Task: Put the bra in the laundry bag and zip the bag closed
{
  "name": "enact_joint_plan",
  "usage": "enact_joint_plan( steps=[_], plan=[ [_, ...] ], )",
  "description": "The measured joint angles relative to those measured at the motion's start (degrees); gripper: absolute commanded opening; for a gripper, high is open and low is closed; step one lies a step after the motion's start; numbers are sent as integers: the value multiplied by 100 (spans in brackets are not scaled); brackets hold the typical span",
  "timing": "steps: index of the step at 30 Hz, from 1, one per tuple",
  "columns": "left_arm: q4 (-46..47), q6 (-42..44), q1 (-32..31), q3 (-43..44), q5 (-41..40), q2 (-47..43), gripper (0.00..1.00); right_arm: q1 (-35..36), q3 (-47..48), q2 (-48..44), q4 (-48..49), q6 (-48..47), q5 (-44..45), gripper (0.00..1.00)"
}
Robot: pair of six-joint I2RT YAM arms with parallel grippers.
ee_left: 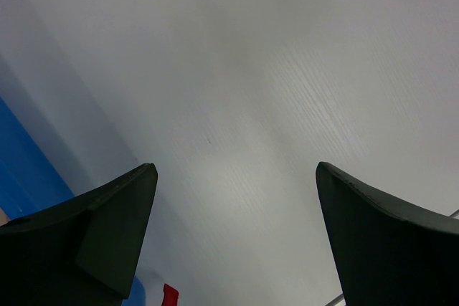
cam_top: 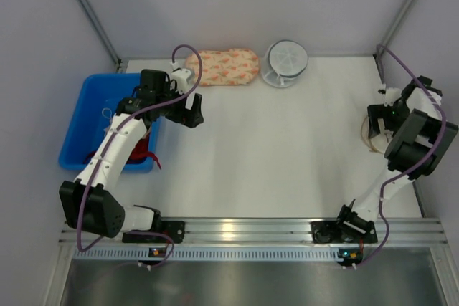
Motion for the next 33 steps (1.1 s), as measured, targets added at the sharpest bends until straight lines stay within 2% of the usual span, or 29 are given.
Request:
enact_joint_plan(
  steps=[6,14,20,25,30,33],
  plan=[
    [-92,-7,0,33,-44,22,98,129,39,542,-111,48,136,99],
    [-157,-92,0,101,-107,24,98,1110,-155,551,-57,-127,699,95],
    [-195,-109,0,101,-103,17,98,2271,-1161,-74,186,-894,1075,95],
    [-203,-107,0,101,-96,9,98,3722,-2061,-732,317,-1672,1134,91],
    [-254,-103,0,101,-50,-61,98,5086,-3062,-1694,577,-2594,798,92],
    [-278,-105,0,101,-2,-136,98,5493,-3368,-2365,673,-2970,435,92]
  ],
)
